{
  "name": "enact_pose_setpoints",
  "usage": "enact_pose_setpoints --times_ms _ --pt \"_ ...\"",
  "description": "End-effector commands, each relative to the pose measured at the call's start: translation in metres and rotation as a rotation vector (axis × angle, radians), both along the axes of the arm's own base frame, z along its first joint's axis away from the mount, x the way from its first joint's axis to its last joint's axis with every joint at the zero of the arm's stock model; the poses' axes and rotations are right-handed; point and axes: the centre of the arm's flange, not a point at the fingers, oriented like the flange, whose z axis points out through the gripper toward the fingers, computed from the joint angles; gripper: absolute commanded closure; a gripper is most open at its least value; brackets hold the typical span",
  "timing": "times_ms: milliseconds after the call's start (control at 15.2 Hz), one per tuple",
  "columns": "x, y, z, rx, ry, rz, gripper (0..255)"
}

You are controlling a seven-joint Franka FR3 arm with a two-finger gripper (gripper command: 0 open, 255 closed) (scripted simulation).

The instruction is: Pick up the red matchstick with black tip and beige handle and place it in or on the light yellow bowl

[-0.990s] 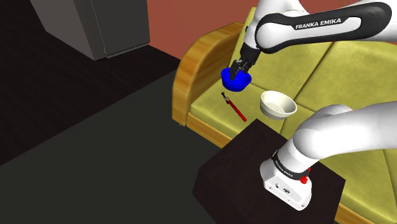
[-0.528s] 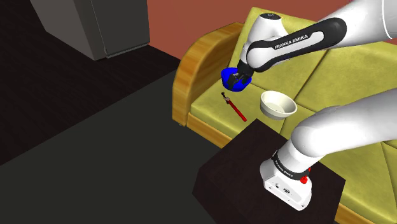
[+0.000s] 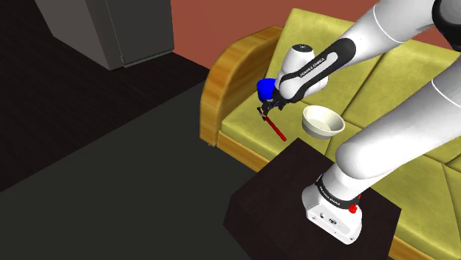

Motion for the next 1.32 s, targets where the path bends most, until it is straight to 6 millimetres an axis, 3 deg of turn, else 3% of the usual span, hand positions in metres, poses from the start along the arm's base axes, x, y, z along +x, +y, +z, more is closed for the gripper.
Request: enact_pose_setpoints --times_ms 0,198,726,1254 --pt "0.000 -0.013 -0.022 -0.001 0.000 -0.026 0" --pt "0.003 -0.031 -0.057 -0.003 0.003 -0.066 0" --pt "0.007 -0.039 -0.100 -0.003 0.003 -0.070 0" --pt "0.007 -0.039 -0.100 -0.003 0.003 -0.070 0"
